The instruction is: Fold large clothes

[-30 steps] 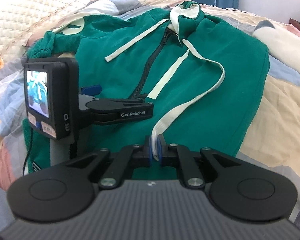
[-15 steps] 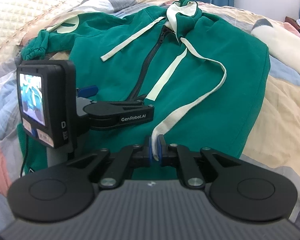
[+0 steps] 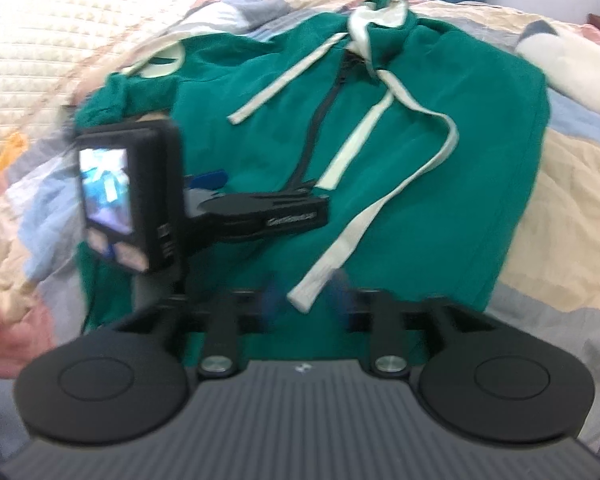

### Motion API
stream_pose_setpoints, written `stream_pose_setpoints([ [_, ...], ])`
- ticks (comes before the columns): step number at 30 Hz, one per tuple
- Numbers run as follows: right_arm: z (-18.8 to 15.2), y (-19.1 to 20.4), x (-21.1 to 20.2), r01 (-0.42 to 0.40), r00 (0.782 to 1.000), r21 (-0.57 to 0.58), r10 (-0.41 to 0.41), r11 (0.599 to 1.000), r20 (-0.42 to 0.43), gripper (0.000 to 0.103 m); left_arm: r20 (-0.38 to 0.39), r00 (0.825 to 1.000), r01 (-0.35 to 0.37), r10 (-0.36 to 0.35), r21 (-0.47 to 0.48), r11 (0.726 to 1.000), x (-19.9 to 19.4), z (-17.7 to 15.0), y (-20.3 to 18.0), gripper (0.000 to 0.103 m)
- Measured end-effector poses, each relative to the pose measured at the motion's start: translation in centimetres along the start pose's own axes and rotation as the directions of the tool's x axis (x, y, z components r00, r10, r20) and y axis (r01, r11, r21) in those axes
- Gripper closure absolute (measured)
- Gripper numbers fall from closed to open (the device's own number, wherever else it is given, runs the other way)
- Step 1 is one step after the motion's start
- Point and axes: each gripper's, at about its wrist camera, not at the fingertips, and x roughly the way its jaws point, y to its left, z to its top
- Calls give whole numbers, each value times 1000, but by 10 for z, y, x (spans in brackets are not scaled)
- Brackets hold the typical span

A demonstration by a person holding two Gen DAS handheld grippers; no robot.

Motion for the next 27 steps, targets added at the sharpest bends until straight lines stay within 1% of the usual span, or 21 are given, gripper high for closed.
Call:
stream_pose_setpoints([
  [1,-1,2,-2,-12,1000,-16,12,1000,3,51,0,1000,0,0,0,1000,0,0,0,0],
  [4,-4,9,-6,-55,998,-60,55,997,6,51,0,1000,0,0,0,1000,0,0,0,0],
  [7,-8,13,-5,-118,993,-95,116,989,-20,51,0,1000,0,0,0,1000,0,0,0,0],
  [9,-11,17,-2,-124,992,-120,118,985,-49,41,2,1000,0,0,0,1000,0,0,0,0],
  [11,-13,23,-1,-124,991,-157,115,980,-62,26,6,1000,0,0,0,1000,0,-1,0,0],
  [13,-16,30,1,-136,989,-204,121,970,-83,21,8,1000,2,-2,0,1000,0,-1,0,0],
  [16,-21,37,10,-138,986,-249,109,959,-130,18,5,1000,21,-21,-8,1000,2,-1,3,0],
  [18,-22,40,17,-132,984,-273,92,953,-155,18,6,1000,20,-20,-8,1000,3,-1,3,0],
  [22,-28,49,24,-106,984,-346,47,932,-173,19,-12,1000,28,-28,4,1000,4,2,4,0],
  [24,-29,51,25,-98,983,-352,36,931,-178,20,-24,998,51,-51,6,999,2,4,7,0],
  [25,-30,51,26,-87,984,-358,25,930,-177,28,-32,998,61,-61,2,998,0,6,9,0],
  [26,-29,52,26,-71,986,-360,10,930,-169,40,-34,997,68,-68,-8,998,-2,7,12,0],
  [27,-28,49,24,-62,987,-358,4,932,-163,48,-34,997,73,-73,-15,997,-5,8,13,0],
])
